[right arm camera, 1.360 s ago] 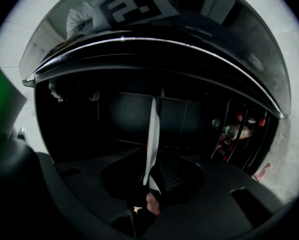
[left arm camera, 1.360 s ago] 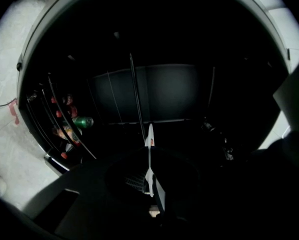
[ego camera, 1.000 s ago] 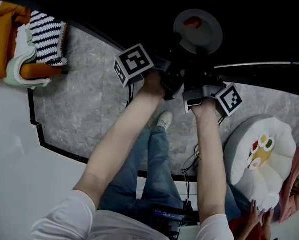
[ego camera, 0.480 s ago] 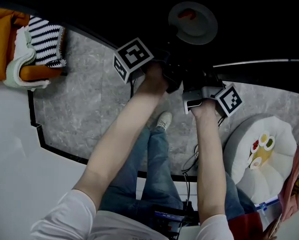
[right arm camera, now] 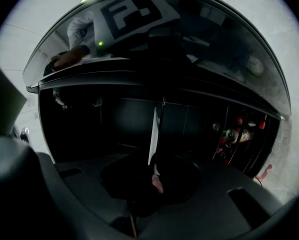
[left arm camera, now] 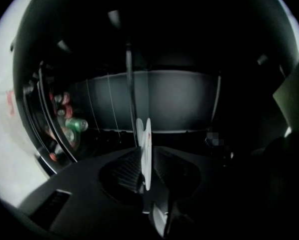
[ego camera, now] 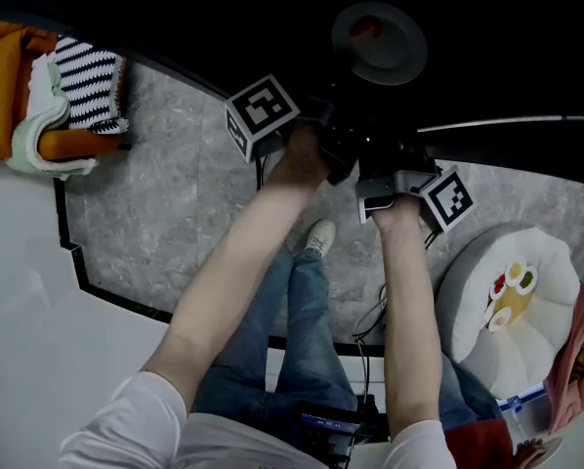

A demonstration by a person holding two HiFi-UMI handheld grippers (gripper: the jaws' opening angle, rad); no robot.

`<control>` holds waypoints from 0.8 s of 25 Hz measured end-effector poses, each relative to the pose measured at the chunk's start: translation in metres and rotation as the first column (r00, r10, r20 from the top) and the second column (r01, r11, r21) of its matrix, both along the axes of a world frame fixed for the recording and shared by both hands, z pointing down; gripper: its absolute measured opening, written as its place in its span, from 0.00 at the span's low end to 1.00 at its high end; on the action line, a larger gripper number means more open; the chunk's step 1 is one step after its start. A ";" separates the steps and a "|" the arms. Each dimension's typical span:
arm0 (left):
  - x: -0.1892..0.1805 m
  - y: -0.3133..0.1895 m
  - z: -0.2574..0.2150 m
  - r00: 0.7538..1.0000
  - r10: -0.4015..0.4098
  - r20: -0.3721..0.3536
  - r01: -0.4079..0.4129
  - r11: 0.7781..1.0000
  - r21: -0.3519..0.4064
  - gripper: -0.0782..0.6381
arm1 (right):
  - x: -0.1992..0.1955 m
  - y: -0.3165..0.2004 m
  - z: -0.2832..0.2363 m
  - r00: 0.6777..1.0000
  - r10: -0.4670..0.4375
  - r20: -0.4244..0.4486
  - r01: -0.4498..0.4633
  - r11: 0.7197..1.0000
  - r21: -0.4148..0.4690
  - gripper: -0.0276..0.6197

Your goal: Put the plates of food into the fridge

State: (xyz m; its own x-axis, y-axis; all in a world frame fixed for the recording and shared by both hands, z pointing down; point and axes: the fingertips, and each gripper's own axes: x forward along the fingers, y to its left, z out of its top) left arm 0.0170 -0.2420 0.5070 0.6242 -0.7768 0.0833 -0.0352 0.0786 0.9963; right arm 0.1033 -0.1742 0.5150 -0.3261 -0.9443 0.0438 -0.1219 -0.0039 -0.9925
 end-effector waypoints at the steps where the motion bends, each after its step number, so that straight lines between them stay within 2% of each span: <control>1: 0.001 0.000 -0.001 1.000 0.010 0.011 -0.010 1.000 0.009 0.21 | 0.000 -0.001 0.000 1.000 0.000 -0.004 0.000 1.000 0.001 0.15; 2: 0.002 0.000 -0.002 1.000 0.014 0.014 -0.015 1.000 0.014 0.25 | 0.000 -0.002 -0.001 1.000 -0.002 -0.006 0.002 1.000 0.003 0.14; 6: 0.003 0.002 -0.007 1.000 0.018 -0.018 -0.017 1.000 0.014 0.31 | -0.002 -0.005 -0.003 1.000 -0.016 -0.012 0.016 1.000 0.013 0.14; 8: 0.002 0.004 -0.006 1.000 0.020 -0.019 -0.020 1.000 0.004 0.33 | -0.004 -0.010 -0.003 1.000 -0.026 -0.014 0.026 1.000 0.011 0.09; 12: 0.003 0.017 0.005 0.999 0.048 0.020 -0.047 0.999 -0.010 0.33 | -0.006 -0.018 -0.004 0.999 -0.043 -0.031 0.043 0.999 0.015 0.06; 20: 0.000 0.032 0.013 0.998 0.064 0.015 -0.064 0.998 -0.022 0.33 | -0.010 -0.023 -0.006 0.997 -0.050 -0.054 0.051 0.999 0.017 0.06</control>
